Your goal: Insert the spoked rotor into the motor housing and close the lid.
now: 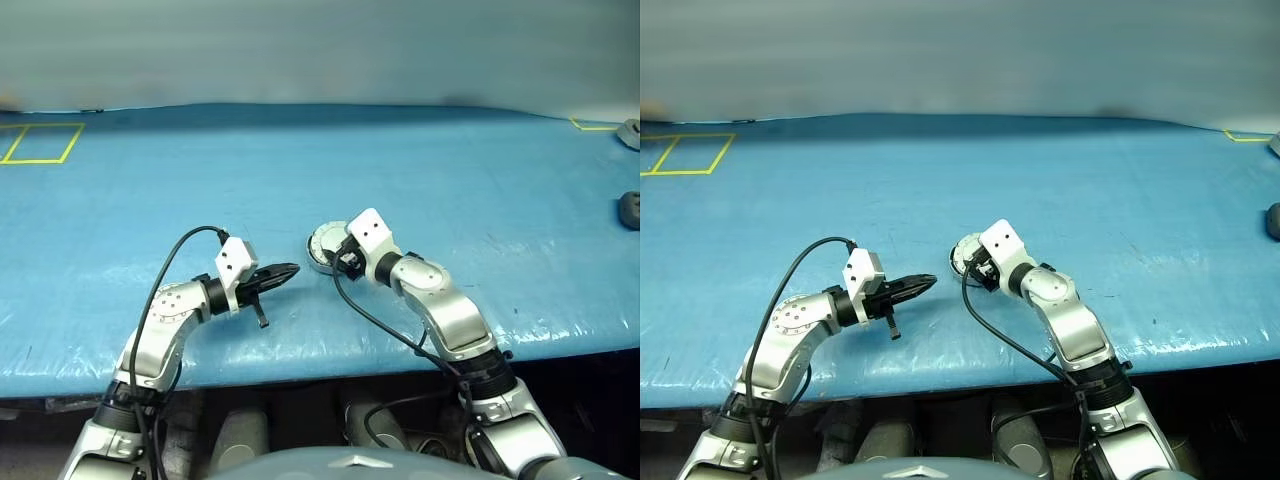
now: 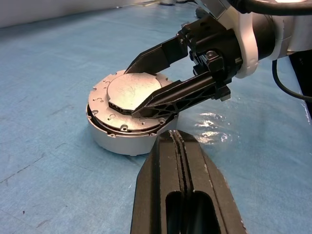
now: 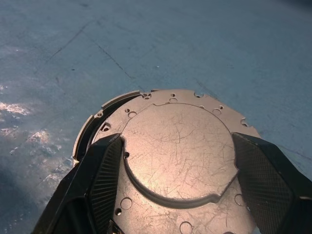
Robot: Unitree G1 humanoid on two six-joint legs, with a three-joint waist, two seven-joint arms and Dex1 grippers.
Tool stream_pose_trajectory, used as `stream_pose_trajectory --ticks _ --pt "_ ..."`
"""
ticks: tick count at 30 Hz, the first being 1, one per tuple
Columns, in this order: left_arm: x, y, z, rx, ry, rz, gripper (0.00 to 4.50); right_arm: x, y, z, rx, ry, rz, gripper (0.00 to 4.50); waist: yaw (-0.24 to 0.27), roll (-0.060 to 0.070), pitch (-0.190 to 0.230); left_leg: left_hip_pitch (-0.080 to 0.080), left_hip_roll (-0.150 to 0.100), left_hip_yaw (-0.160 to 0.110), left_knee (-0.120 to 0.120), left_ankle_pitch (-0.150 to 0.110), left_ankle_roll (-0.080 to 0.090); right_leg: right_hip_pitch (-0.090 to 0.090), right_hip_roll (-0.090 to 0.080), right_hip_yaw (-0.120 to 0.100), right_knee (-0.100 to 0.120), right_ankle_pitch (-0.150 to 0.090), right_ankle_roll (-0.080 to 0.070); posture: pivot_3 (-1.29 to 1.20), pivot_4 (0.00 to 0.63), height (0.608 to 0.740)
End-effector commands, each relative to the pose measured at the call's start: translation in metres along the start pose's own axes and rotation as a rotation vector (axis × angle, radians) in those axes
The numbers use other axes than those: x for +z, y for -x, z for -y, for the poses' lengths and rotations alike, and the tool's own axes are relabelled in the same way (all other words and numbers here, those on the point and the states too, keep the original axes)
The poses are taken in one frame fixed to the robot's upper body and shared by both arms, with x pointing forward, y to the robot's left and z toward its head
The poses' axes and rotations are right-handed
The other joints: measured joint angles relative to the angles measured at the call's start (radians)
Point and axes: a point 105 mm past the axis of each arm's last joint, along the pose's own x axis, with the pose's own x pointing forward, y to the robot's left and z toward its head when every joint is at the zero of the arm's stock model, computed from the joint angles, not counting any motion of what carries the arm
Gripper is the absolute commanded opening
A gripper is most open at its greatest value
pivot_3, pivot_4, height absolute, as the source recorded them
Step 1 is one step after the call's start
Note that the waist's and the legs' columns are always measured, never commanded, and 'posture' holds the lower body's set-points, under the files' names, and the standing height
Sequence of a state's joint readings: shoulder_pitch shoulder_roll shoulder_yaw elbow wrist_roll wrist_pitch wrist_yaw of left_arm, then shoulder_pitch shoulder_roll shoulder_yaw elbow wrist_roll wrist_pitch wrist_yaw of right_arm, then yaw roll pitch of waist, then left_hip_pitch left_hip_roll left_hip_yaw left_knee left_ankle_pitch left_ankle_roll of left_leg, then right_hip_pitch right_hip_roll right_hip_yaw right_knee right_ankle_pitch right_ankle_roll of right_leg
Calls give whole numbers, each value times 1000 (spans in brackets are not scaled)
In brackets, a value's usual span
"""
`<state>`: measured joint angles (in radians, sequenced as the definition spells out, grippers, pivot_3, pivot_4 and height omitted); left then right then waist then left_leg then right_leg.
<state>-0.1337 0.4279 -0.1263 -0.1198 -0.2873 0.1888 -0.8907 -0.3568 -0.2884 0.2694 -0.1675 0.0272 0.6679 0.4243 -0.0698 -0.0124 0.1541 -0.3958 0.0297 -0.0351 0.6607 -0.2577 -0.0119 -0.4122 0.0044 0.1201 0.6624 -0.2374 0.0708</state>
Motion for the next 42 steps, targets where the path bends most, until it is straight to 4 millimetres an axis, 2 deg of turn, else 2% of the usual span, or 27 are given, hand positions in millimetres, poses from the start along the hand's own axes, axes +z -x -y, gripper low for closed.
stream_pose_trajectory --ticks 1,7,13,19,21,28,35,42 --pt "8 -3 -1 1 -22 34 0 19 2 -1 4 43 32 3214 0 0 0 0 0 0 0 0 0 0 0 0 0 0 0 0 150 740" --pt "8 -2 -4 8 -22 32 0 33 1 0 -6 -32 54 3214 -1 0 0 0 0 0 -1 0 0 -1 0 0 -1 0 0 0 150 740" --pt "8 -2 -4 8 -21 33 0 31 -1 -5 9 -53 31 3214 1 0 0 -1 0 0 -1 0 0 -1 0 0 -1 0 0 0 150 740" --pt "7 -2 -3 7 -20 29 0 5 -4 -9 -5 -7 -55 3214 1 0 0 -2 0 0 -1 0 0 -1 0 0 -2 0 0 0 150 740" --pt "7 -2 -3 6 -21 26 0 -3 -4 -5 -25 3 -80 3214 1 0 0 -2 0 0 -1 0 0 -1 0 0 -2 0 0 0 150 740" --pt "7 -1 -3 9 -22 24 0 -23 -6 1 -56 -72 -124 3214 2 0 0 1 0 0 0 0 0 1 -1 0 -2 -1 0 0 150 740" --pt "7 -1 -3 16 -18 25 0 -49 -13 -13 -62 -164 -201 3214 1 -1 -4 3 0 0 0 0 0 3 0 0 -1 -1 2 0 150 740" --pt "7 2 -6 31 -19 19 0 -61 -14 -10 -110 -175 -256 3214 -1 -3 -9 4 0 0 0 0 0 4 0 0 -1 -3 4 0 150 740"
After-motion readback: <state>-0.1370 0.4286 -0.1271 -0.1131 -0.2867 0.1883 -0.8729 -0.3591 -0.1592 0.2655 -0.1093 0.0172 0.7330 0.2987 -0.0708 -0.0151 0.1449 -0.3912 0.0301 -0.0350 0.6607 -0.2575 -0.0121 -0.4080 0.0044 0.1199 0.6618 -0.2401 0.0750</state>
